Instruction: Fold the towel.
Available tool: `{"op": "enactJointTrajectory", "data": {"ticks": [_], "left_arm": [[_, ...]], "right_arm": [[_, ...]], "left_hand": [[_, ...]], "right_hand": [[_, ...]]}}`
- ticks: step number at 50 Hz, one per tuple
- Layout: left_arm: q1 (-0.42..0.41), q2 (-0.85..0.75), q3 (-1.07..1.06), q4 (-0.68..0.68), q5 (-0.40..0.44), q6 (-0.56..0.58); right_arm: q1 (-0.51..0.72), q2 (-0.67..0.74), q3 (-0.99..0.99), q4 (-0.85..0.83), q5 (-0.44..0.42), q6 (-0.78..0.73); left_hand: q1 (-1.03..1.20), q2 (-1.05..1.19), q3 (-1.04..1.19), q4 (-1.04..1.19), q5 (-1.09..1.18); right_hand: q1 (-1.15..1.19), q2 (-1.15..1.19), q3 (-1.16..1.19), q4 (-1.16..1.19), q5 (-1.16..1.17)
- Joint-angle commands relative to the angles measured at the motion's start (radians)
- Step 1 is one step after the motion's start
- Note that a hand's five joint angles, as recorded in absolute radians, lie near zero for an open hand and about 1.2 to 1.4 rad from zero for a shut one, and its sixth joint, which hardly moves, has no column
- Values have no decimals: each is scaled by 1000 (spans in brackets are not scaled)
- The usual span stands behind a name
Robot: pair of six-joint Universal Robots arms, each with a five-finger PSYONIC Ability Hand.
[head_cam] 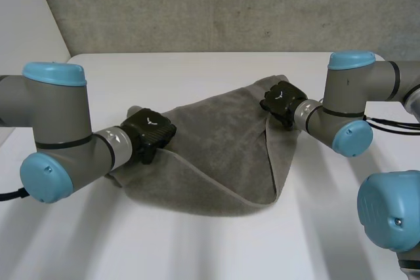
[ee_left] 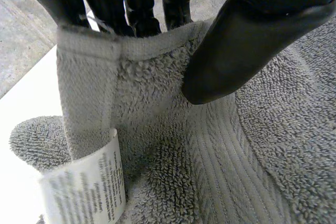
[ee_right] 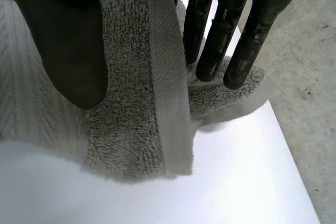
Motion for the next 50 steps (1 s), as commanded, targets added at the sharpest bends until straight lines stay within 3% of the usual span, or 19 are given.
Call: {"op": "enactJointTrajectory", "data": {"ticks": [1, 26, 29, 33, 37, 45, 50], "left_arm": [[2, 37, -46, 5, 1, -1], [38, 57, -110, 24, 3, -1], [40, 57, -119, 31, 3, -2], [40, 57, -131, 42, 3, -4], [40, 60, -132, 45, 1, -7], [75, 158, -119, 45, 0, -36], [104, 289, -107, 45, 1, -143]], "right_arm": [[1, -20, 12, 3, -12, 91], [-5, -89, 142, 11, -59, 102], [-5, -78, 144, 6, -55, 96], [-7, -69, 132, 2, -47, 97], [-17, -85, 129, -3, -42, 113], [-47, -253, 144, 6, -58, 303], [-105, -434, 174, 31, -51, 427]], "left_hand": [[32, 13, 14, 7, 25], [32, 13, 14, 7, 25], [32, 13, 14, 7, 25], [32, 13, 14, 7, 25], [32, 13, 14, 7, 25], [32, 13, 14, 7, 25], [32, 13, 14, 7, 25]], "right_hand": [[48, 69, 55, 56, 46], [213, 233, 220, 220, 211], [330, 351, 337, 338, 328], [718, 739, 725, 725, 716], [720, 740, 726, 727, 717], [720, 740, 726, 727, 717], [720, 740, 726, 727, 717]]}}
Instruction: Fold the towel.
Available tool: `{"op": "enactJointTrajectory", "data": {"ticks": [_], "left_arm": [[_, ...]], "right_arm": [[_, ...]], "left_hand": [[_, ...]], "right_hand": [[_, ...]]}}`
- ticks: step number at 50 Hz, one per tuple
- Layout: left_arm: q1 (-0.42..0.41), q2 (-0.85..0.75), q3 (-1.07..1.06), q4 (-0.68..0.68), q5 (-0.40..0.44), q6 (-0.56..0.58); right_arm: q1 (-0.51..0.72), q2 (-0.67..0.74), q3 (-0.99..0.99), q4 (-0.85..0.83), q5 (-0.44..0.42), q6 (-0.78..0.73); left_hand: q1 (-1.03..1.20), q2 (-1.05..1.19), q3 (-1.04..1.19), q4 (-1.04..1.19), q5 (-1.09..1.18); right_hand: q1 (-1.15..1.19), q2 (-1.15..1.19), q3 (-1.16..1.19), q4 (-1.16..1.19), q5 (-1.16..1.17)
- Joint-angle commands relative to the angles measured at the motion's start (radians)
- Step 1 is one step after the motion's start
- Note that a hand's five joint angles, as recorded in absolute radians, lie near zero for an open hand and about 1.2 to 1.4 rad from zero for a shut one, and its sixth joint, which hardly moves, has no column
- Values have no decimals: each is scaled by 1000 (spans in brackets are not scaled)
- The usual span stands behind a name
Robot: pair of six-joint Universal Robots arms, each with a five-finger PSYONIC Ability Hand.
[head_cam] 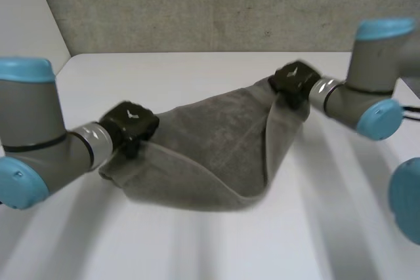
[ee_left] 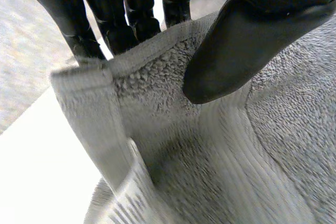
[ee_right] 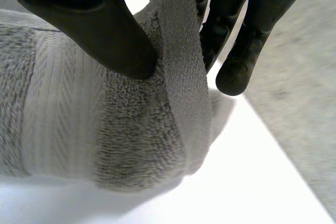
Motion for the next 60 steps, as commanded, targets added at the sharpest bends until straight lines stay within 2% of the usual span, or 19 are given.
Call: {"op": "enactJointTrajectory", "data": {"ticks": [1, 9, 11, 14, 17, 22, 27, 31, 34, 36, 40, 48, 50, 51, 53, 54, 56, 59, 60], "left_arm": [[35, 142, 14, -1, 1, -107], [104, 301, -6, -5, -2, -193], [142, 350, -26, -14, -3, -208], [180, 404, -57, -34, 0, -211], [197, 432, -75, -53, 0, -211], [237, 473, -142, -108, 37, -213], [245, 452, -189, -106, 77, -213], [254, 313, -190, -105, 81, -216], [251, 260, -176, -105, 75, -213], [241, 159, -129, -106, 67, -204], [237, 47, -60, -113, 61, -204], [196, -145, 221, -155, -12, -204], [168, -200, 387, -160, -44, -204], [168, -200, 388, -160, -45, -204], [144, -232, 556, -134, -72, -201], [144, -232, 557, -134, -72, -201], [136, -260, 749, -6, -109, -214], [127, -269, 828, 78, -135, -227], [107, -271, 888, 166, -165, -257]], "right_arm": [[-62, -209, 35, 26, -2, 159], [-163, -357, 49, 291, -11, 92], [-214, -387, 61, 436, -24, -6], [-267, -430, 102, 521, -66, -91], [-305, -467, 133, 535, -98, -112], [-393, -613, 307, 541, -242, -149], [-386, -630, 452, 532, -285, -174], [-377, -614, 543, 527, -264, -237], [-335, -550, 595, 521, -189, -327], [-276, -454, 595, 514, -80, -396], [-245, -383, 564, 471, -21, -404], [-188, -258, 349, 363, 44, -409], [-139, -185, 148, 307, 72, -402], [-139, -185, 147, 306, 72, -402], [-96, -105, -105, 195, 81, -378], [-96, -105, -106, 194, 81, -378], [-72, -32, -383, -21, 81, -303], [-62, -1, -504, -151, 86, -228], [-58, 21, -593, -266, 89, -126]], "left_hand": [[29, 12, 13, 7, 26], [29, 12, 13, 7, 26], [29, 12, 13, 7, 26], [29, 12, 13, 7, 26], [29, 12, 13, 7, 26], [29, 12, 13, 7, 26], [29, 12, 13, 7, 26], [29, 12, 13, 7, 26], [29, 12, 13, 7, 26], [29, 12, 13, 7, 26], [29, 12, 13, 7, 26], [29, 12, 13, 7, 26], [29, 12, 13, 7, 26], [29, 12, 13, 7, 26], [29, 12, 13, 7, 26], [29, 12, 13, 7, 26], [29, 12, 13, 7, 26], [29, 12, 13, 7, 26], [29, 12, 13, 7, 26]], "right_hand": [[73, 85, 84, 61, 58], [73, 85, 84, 61, 58], [73, 85, 84, 61, 58], [73, 85, 84, 61, 58], [73, 85, 84, 61, 58], [73, 85, 84, 61, 58], [73, 85, 84, 61, 58], [73, 85, 84, 61, 58], [73, 85, 84, 61, 58], [73, 85, 84, 61, 58], [73, 85, 84, 61, 58], [73, 85, 84, 61, 58], [73, 85, 84, 61, 58], [73, 85, 84, 61, 58], [73, 85, 84, 61, 58], [73, 85, 84, 61, 58], [73, 85, 84, 61, 58], [73, 85, 84, 61, 58], [73, 85, 84, 61, 58]]}}
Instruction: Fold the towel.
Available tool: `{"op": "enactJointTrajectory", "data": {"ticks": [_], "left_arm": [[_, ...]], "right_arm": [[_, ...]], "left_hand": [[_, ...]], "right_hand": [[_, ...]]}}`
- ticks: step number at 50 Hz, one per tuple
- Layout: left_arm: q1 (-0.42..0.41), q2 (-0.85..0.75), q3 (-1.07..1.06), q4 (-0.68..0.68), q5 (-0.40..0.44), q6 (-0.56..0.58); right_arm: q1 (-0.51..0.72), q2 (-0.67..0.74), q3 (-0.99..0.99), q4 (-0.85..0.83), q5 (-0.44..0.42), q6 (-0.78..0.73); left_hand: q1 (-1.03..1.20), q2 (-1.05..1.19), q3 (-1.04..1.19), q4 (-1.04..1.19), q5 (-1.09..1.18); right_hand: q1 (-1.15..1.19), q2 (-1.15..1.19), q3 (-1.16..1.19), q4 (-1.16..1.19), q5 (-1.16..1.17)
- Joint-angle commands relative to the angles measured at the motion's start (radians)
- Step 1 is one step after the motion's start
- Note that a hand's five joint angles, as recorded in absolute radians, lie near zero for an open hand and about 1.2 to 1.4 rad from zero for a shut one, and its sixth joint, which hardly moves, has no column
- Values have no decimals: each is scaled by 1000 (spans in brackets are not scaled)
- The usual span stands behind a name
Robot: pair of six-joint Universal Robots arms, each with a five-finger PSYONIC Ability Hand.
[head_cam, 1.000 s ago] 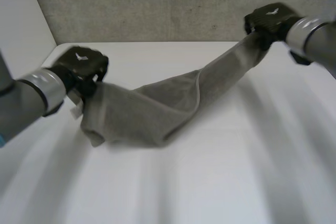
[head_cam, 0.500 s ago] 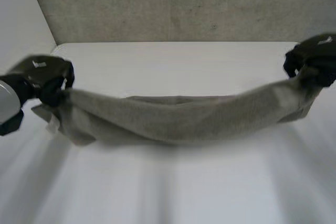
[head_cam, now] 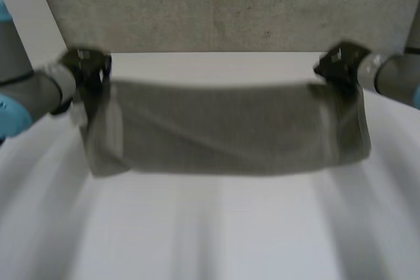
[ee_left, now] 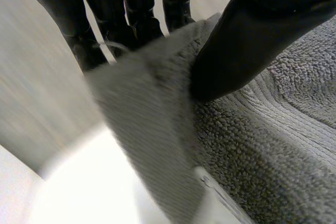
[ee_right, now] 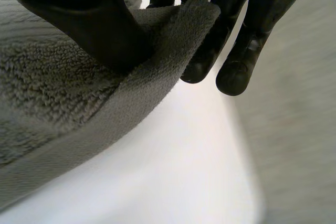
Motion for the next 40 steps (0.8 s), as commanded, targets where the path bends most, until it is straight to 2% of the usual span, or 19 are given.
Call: {"op": "enactJointTrajectory", "data": {"ticks": [1, 2, 4, 5, 7, 10, 12, 13, 15, 18, 23, 29, 34, 40], "left_arm": [[-62, -28, 347, 357, -121, -102], [-62, -28, 348, 358, -121, -102], [-70, 1, 354, 519, -155, -223], [-70, 2, 354, 519, -155, -223], [-68, 18, 348, 613, -156, -297], [-68, 15, 349, 613, -153, -300], [-68, 3, 340, 604, -147, -305], [-68, 3, 340, 604, -147, -305], [-62, -9, 294, 601, -133, -309], [-50, -11, 256, 604, -118, -309], [-18, -14, 60, 620, -41, -308], [-16, -41, -94, 674, 3, -300], [-13, -89, -283, 732, 95, -289], [-13, -109, -358, 743, 129, -209]], "right_arm": [[46, 150, -609, -594, 6, 364], [46, 150, -610, -595, 6, 365], [44, 136, -624, -696, 24, 526], [44, 136, -624, -696, 24, 527], [41, 119, -599, -709, 38, 571], [36, 79, -502, -713, 32, 589], [35, 58, -399, -724, -6, 589], [35, 58, -398, -724, -6, 589], [35, 54, -343, -735, -64, 592], [35, 59, -332, -736, -86, 592], [35, 114, -270, -709, -161, 592], [35, 168, -147, -684, -232, 582], [33, 255, 17, -678, -260, 484], [4, 278, 111, -676, -256, 367]], "left_hand": [[29, 10, 10, 7, 26], [29, 10, 10, 7, 26], [29, 10, 10, 7, 26], [29, 10, 10, 7, 26], [29, 10, 10, 7, 26], [29, 10, 10, 7, 26], [29, 10, 10, 7, 26], [29, 10, 10, 7, 26], [29, 10, 10, 7, 26], [29, 10, 10, 7, 26], [29, 10, 10, 7, 26], [29, 10, 10, 7, 26], [29, 10, 10, 7, 26], [29, 10, 10, 7, 26]], "right_hand": [[71, 75, 64, 60, 57], [71, 75, 64, 60, 57], [71, 75, 64, 60, 57], [71, 75, 64, 60, 57], [71, 75, 64, 60, 57], [71, 75, 64, 60, 57], [71, 75, 64, 60, 57], [71, 75, 64, 60, 57], [71, 75, 64, 60, 57], [71, 75, 64, 60, 57], [71, 75, 64, 60, 57], [71, 75, 64, 60, 57], [71, 75, 64, 60, 57], [71, 75, 64, 60, 57]]}}
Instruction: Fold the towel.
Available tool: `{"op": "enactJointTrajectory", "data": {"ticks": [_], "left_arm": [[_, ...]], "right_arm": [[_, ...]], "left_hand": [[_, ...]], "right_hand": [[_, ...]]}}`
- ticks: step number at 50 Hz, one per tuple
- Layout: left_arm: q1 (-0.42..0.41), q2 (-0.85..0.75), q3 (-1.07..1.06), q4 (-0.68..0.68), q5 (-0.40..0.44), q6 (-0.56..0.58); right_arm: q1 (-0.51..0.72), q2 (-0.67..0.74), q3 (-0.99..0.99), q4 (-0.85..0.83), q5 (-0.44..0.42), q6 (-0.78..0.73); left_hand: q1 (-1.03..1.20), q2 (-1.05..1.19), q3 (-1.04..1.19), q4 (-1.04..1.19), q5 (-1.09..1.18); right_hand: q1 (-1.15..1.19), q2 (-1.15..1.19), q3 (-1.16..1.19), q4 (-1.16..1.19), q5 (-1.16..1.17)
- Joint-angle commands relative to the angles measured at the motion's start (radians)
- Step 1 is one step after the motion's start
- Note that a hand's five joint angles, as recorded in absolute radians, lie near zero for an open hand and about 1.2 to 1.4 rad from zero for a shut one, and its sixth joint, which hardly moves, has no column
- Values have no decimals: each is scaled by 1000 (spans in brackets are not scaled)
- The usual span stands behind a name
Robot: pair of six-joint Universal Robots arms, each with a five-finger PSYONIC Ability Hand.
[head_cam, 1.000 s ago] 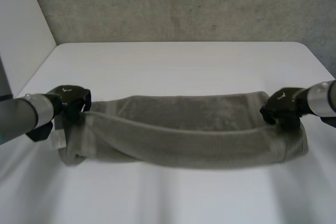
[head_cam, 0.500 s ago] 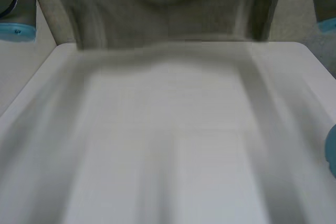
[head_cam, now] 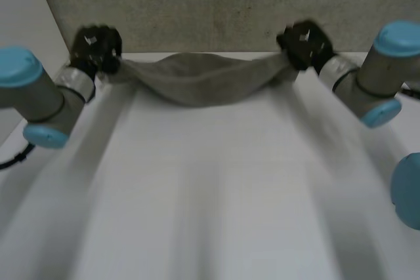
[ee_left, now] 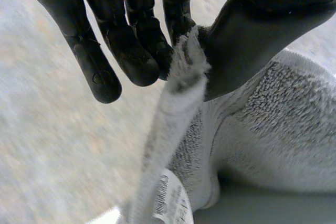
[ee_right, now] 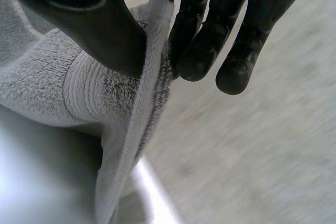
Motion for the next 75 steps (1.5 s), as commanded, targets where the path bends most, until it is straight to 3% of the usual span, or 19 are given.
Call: {"op": "enactJointTrajectory", "data": {"ticks": [1, 7, 24, 28, 37, 46, 56, 62, 71, 75], "left_arm": [[2, -32, -132, 22, 58, 118], [25, 5, -170, 12, 66, 207], [103, 239, -267, -110, 67, 195], [109, 314, -322, -136, 67, 154], [129, 489, -462, -137, 73, 14], [146, 562, -558, -143, 73, 12], [196, 676, -690, -249, 147, 19], [226, 730, -742, -283, 185, 19], [298, 862, -828, -298, 294, 17], [325, 867, -839, -292, 334, 17]], "right_arm": [[-38, 38, 164, 4, 1, -173], [-40, -73, 247, 61, 9, -194], [-99, -452, 450, 188, 56, -191], [-118, -524, 491, 232, 95, -185], [-118, -629, 632, 340, 84, -156], [-153, -695, 757, 386, 96, -177], [-282, -739, 846, 745, 61, -432], [-349, -761, 901, 808, 4, -509], [-466, -841, 927, 860, -207, -536], [-488, -841, 916, 857, -229, -530]], "left_hand": [[28, 10, 9, 6, 26], [28, 10, 9, 6, 26], [28, 10, 9, 6, 26], [28, 10, 9, 6, 26], [28, 10, 9, 6, 26], [28, 10, 9, 6, 26], [28, 10, 9, 6, 26], [28, 10, 9, 6, 26], [28, 10, 9, 6, 26], [28, 10, 9, 6, 26]], "right_hand": [[68, 71, 51, 54, 57], [68, 71, 51, 54, 57], [68, 71, 51, 54, 57], [68, 71, 51, 54, 57], [68, 71, 51, 54, 57], [68, 71, 51, 54, 57], [68, 71, 51, 54, 57], [68, 71, 51, 54, 57], [68, 71, 51, 54, 57], [68, 71, 51, 54, 57]]}}
